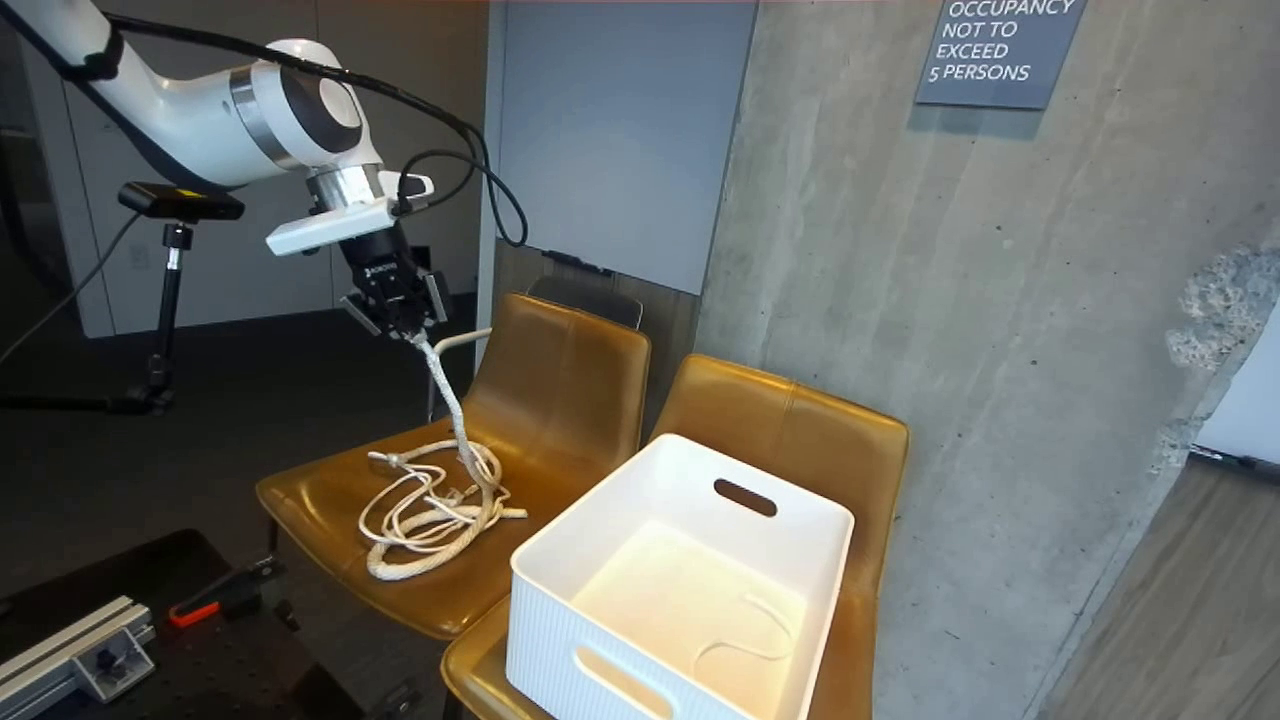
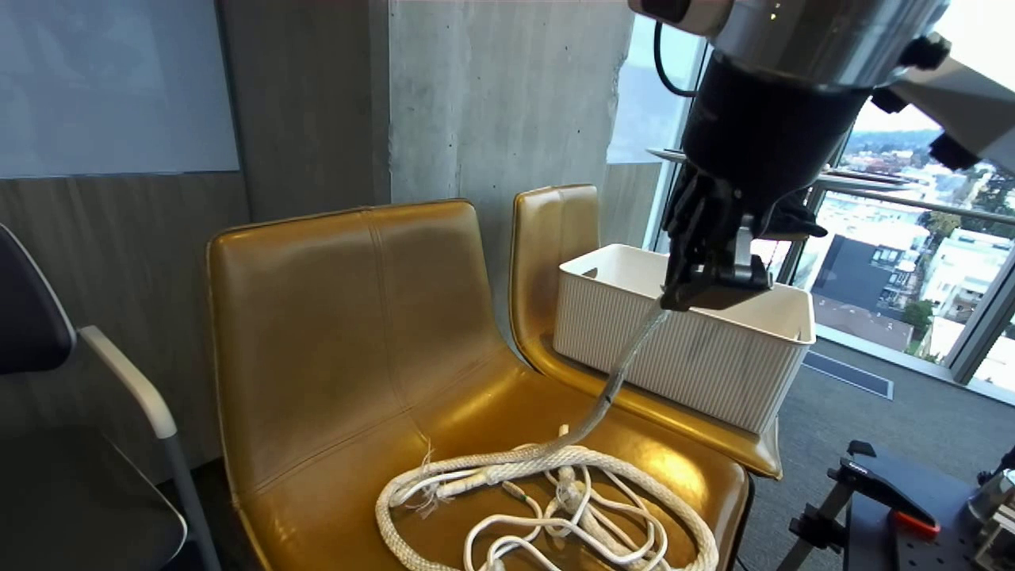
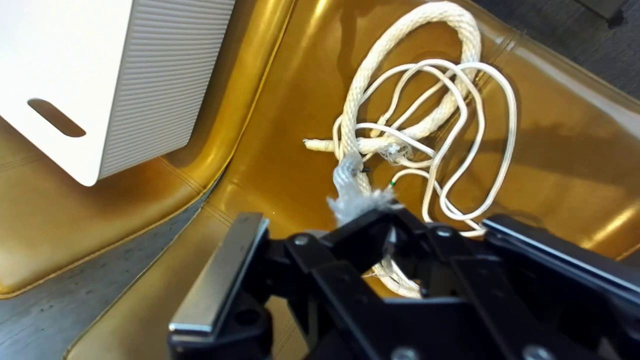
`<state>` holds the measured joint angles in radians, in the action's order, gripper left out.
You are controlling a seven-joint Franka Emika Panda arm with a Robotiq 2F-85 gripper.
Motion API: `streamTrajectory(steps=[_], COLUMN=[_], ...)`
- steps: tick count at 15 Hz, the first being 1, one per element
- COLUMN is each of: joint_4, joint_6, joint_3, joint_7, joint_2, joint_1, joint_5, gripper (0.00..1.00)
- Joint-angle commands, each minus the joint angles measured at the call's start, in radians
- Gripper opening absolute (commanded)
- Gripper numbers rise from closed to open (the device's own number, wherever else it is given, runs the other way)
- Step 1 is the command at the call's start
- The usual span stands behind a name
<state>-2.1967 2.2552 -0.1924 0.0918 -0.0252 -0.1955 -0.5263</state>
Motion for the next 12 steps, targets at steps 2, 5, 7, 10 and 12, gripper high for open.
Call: streamTrajectory(steps=[2,5,7,10,12], joint_4=[0.022,0.036,0.050,0.084,0.109], joint_6=[0.061,0.077,0.085,0.099,0.111], joint_3=[0.017,0.039,0.062,0.108,0.143], joint_7=[-0.015,-0.040,-0.067,-0.160,-0.244], joint_2=[-0.026,-0.029,-0.032,-0.053,-0.076], joint_1=[0.014,0.035,0.058,0.109,0.148], joint_5=[0.030,0.039,0.048,0.084,0.119], gripper=[0.44,0.66,0.81,0.99,1.00])
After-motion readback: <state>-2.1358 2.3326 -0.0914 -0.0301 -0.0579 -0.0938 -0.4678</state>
